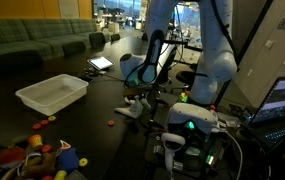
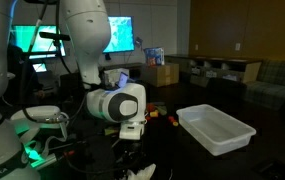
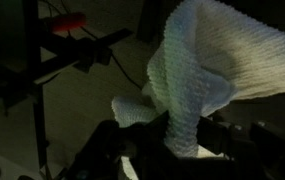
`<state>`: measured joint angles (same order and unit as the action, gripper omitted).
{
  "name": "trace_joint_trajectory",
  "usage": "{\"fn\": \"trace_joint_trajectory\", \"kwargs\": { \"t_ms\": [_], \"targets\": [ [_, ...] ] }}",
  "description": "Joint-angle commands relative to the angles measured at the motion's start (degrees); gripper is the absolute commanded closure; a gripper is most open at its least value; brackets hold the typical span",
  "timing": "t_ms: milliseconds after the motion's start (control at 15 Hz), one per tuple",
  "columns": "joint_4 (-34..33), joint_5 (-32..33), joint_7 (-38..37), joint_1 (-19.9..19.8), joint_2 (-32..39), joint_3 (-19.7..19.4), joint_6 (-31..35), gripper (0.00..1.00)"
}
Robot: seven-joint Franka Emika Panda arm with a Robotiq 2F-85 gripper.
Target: Pick up the towel on the right, move the objects in front of the storage container to the left
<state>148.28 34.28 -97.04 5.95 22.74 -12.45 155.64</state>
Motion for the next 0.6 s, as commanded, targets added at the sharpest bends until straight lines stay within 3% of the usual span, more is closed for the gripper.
{"fn": "trace_joint_trajectory", "kwargs": {
  "t_ms": [0, 533],
  "targets": [
    [-2.31, -6.62, 2.31, 0.65, 5.7, 1.42, 2.64, 0.96],
    [-5.3, -25.19, 14.29, 0.55, 13.75, 6.65, 5.88, 0.96]
  ]
}}
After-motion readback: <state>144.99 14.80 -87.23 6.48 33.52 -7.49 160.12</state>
